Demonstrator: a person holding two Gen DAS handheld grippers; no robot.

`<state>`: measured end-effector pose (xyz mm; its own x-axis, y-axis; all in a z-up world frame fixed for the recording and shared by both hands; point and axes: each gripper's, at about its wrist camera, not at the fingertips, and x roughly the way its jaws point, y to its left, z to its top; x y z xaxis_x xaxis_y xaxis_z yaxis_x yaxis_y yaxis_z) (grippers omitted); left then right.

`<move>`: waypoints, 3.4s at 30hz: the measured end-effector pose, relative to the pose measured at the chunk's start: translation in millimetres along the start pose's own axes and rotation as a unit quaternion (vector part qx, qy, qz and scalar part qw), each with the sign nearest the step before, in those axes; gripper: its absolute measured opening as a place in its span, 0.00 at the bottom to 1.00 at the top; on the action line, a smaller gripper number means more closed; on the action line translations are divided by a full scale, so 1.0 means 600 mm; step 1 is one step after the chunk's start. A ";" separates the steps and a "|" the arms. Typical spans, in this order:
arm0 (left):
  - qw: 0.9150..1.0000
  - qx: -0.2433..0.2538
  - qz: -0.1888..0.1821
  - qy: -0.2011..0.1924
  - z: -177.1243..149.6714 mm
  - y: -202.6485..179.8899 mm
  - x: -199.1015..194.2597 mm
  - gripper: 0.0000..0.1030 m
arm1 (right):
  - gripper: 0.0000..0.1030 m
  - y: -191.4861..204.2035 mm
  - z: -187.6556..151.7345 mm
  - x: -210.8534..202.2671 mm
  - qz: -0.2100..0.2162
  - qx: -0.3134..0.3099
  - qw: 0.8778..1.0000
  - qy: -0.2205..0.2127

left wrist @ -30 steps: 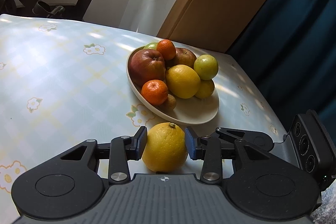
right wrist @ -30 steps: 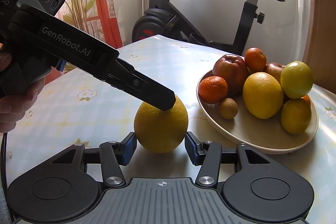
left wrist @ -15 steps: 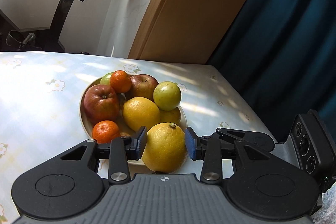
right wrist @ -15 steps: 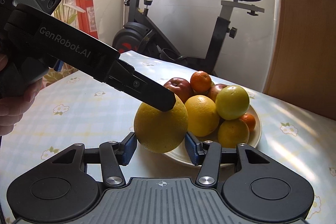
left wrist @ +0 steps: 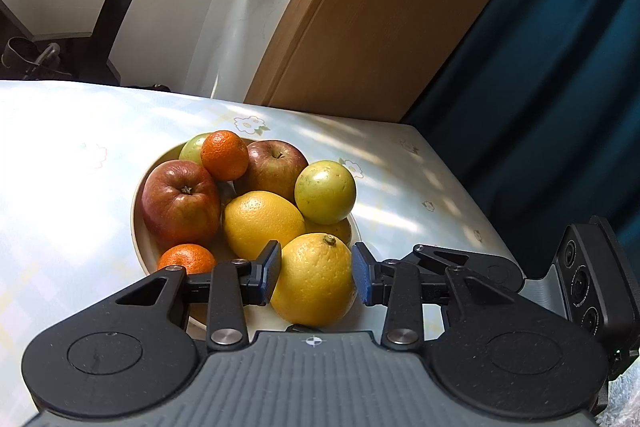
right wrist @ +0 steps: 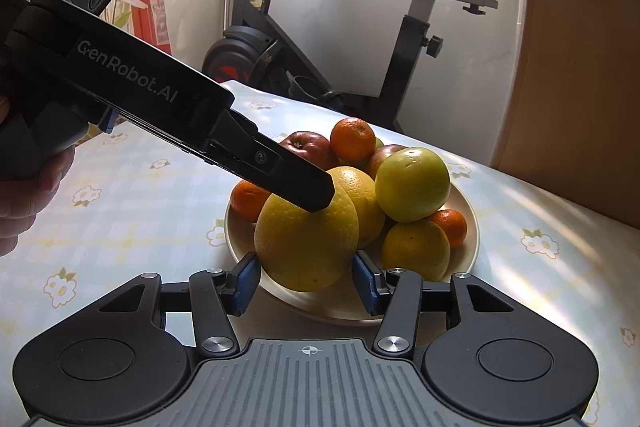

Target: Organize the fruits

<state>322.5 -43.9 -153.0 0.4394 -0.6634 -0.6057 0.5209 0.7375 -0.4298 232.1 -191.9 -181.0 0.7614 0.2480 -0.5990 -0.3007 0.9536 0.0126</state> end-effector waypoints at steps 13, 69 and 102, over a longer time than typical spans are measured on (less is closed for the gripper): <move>1.000 0.008 0.018 -0.003 -0.002 0.000 -0.009 0.39 | 0.46 0.002 0.001 0.015 0.001 0.018 1.000 0.018; 0.968 0.059 0.224 -0.101 -0.031 -0.069 -0.205 0.88 | 1.00 0.029 0.060 -0.139 -0.094 0.123 0.988 -0.019; 0.945 0.054 0.256 -0.196 -0.082 -0.183 -0.350 0.89 | 1.00 0.128 0.084 -0.339 -0.132 0.149 0.977 -0.077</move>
<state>136.9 20.7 -11.8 0.8803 -0.2352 -0.4120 0.2293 0.9712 -0.0645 83.1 -160.3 -18.2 0.8737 -0.0120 -0.4863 0.0808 0.9894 0.1208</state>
